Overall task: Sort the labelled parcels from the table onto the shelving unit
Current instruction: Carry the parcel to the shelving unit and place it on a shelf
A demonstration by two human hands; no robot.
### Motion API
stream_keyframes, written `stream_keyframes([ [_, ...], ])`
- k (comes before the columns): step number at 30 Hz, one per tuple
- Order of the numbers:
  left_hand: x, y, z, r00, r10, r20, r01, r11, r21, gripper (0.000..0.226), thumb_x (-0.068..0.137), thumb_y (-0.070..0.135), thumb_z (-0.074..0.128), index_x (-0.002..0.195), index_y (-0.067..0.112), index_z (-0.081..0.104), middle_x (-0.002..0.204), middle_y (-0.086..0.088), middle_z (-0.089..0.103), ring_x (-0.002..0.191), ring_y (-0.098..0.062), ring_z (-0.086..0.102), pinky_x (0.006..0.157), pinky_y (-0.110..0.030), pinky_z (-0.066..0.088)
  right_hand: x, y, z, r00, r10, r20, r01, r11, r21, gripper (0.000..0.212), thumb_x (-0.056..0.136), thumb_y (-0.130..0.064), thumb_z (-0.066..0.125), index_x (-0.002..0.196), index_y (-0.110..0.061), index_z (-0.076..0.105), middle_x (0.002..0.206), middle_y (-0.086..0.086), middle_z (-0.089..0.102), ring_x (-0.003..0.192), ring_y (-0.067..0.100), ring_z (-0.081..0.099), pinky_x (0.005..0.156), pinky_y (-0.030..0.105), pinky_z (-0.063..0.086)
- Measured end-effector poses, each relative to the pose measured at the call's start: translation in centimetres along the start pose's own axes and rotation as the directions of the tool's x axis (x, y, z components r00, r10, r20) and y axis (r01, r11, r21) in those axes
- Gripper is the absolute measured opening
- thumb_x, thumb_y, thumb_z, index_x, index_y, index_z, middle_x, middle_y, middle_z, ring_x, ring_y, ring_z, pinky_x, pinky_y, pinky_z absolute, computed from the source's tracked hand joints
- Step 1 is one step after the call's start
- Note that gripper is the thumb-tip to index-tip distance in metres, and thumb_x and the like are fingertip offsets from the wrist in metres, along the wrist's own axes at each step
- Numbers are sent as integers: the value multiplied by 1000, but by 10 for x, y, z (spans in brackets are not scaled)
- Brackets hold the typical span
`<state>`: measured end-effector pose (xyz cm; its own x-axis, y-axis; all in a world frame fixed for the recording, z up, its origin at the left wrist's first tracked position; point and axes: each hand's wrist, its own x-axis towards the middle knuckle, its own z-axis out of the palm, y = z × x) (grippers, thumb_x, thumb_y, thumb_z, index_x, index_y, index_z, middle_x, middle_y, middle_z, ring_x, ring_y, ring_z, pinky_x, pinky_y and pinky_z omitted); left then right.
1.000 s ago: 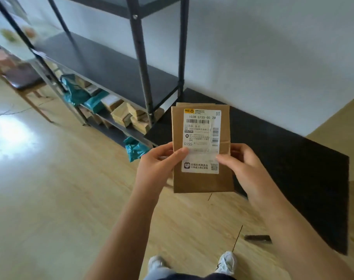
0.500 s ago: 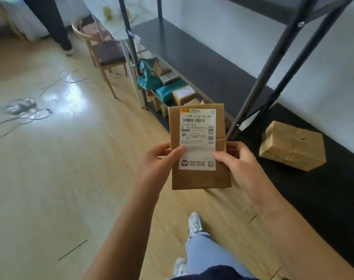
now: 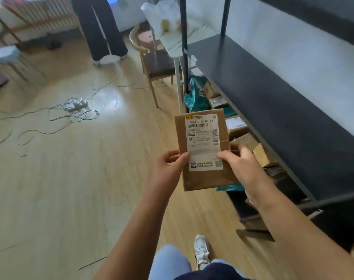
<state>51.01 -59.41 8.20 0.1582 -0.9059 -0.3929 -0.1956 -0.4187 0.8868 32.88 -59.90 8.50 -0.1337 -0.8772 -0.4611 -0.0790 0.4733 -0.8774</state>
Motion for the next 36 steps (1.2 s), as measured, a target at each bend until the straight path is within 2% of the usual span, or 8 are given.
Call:
stream_keyframes([
  [4,51,13,-19,999,-11,-54,8,999,-48,40,89,39,67,124,20,69,108,2,75,98,-11,71,88,-36,57,56,-30,34,999,0,41,1,1000,-22,35,91,-31,64,123,-23,54,99,-2,73,84,9,71,58,20,52],
  [8,118,32,-41,998,-33,-62,25,992,-124,25,93,26,65,116,18,71,104,1,75,83,0,68,63,-12,50,114,-54,67,996,20,87,-14,997,-73,38,89,-36,66,124,-26,55,103,-4,73,91,12,71,74,30,58],
  [13,221,57,-73,998,-59,13,60,990,-128,26,94,25,64,118,17,70,99,5,76,74,8,67,53,-5,49,193,-94,116,999,9,50,-6,998,-56,34,91,-34,66,122,-29,53,100,-8,71,89,7,69,65,23,53],
  [19,340,102,-115,990,-83,113,90,994,-56,31,94,27,64,122,15,71,103,0,78,89,-8,73,72,-21,57,273,-144,171,1000,17,-13,-17,998,-54,43,90,-38,68,128,-26,54,107,-8,68,95,8,67,69,22,53],
  [25,434,138,-112,980,-84,182,86,996,-7,21,94,23,64,113,17,72,90,4,77,71,-1,72,58,-14,55,344,-170,183,992,49,-117,-57,996,-70,52,81,-47,70,128,-29,59,111,-10,71,101,12,68,91,39,56],
  [27,461,148,-103,974,-101,203,101,995,12,19,93,24,65,110,17,71,88,4,77,70,0,72,62,-17,57,369,-181,180,987,63,-146,-72,996,-56,51,81,-45,71,127,-28,60,111,-9,71,100,12,69,90,38,56],
  [31,521,173,-72,977,-101,186,84,992,96,29,89,34,69,107,13,68,97,-4,75,89,-17,72,85,-40,60,424,-199,167,976,91,-197,-94,996,-7,50,80,-43,71,127,-25,62,110,-6,73,100,14,70,91,41,56],
  [36,577,212,-35,949,-91,302,29,978,205,25,91,37,66,108,18,65,102,-1,73,91,-14,69,82,-34,59,476,-220,145,949,134,-284,-114,990,83,46,85,-41,70,127,-24,62,105,-5,76,99,16,71,88,41,57],
])
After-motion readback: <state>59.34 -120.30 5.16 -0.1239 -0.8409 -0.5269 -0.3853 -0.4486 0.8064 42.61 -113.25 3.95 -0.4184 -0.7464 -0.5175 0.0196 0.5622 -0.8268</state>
